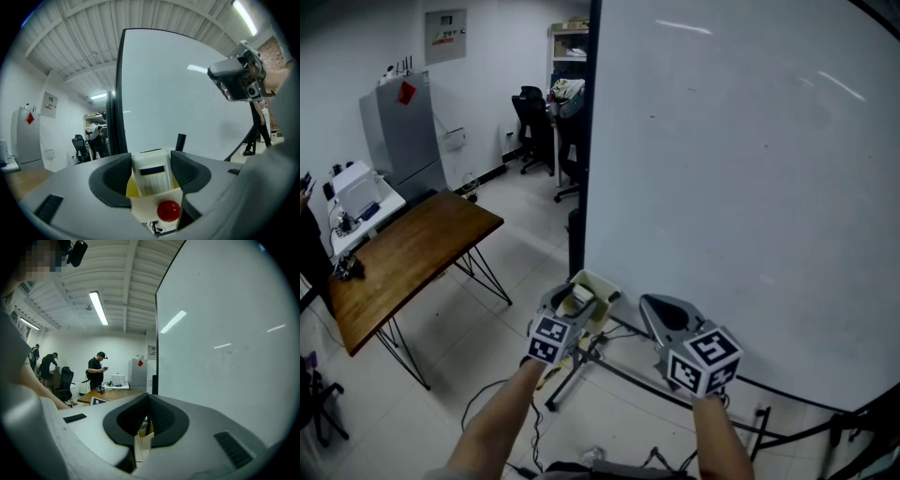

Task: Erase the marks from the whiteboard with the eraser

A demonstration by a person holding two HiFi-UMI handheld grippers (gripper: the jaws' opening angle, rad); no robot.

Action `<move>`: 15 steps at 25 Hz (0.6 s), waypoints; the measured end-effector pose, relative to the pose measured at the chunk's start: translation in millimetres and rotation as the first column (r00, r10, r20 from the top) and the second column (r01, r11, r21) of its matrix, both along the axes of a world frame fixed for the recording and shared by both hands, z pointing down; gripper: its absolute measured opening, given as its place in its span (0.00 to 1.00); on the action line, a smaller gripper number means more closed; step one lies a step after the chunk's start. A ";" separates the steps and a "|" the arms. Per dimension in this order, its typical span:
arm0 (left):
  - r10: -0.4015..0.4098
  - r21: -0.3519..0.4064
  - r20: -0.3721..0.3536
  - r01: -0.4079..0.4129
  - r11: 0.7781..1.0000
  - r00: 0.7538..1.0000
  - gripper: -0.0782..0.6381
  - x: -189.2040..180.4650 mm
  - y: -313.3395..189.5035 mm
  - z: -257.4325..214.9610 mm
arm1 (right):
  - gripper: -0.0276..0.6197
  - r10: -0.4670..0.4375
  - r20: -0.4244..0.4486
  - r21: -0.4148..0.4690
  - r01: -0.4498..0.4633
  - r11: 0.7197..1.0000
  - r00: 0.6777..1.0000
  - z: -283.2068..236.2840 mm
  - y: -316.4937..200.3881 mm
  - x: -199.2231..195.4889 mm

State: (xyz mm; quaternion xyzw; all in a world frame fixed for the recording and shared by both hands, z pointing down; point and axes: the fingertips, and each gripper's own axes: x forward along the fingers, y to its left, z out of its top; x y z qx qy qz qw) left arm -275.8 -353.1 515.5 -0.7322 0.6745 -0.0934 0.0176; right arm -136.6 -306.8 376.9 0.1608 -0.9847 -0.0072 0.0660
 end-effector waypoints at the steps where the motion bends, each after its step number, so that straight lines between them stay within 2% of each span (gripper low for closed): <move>1: -0.003 -0.019 0.000 0.003 1.000 1.000 0.48 -0.8 0.8 5.6 | 0.04 -0.001 0.001 -0.001 0.001 1.000 1.000 0.3 0.0 0.4; 9: 0.022 -0.049 -0.006 -0.022 0.999 1.000 0.48 3.3 3.3 3.1 | 0.04 0.005 0.006 -0.002 -0.005 1.000 1.000 -1.6 -1.4 4.0; 15: 0.038 0.027 0.005 -0.038 0.999 0.999 0.48 18.6 1.1 -38.7 | 0.04 0.028 0.030 0.007 -0.028 1.000 0.999 -7.5 -8.8 16.3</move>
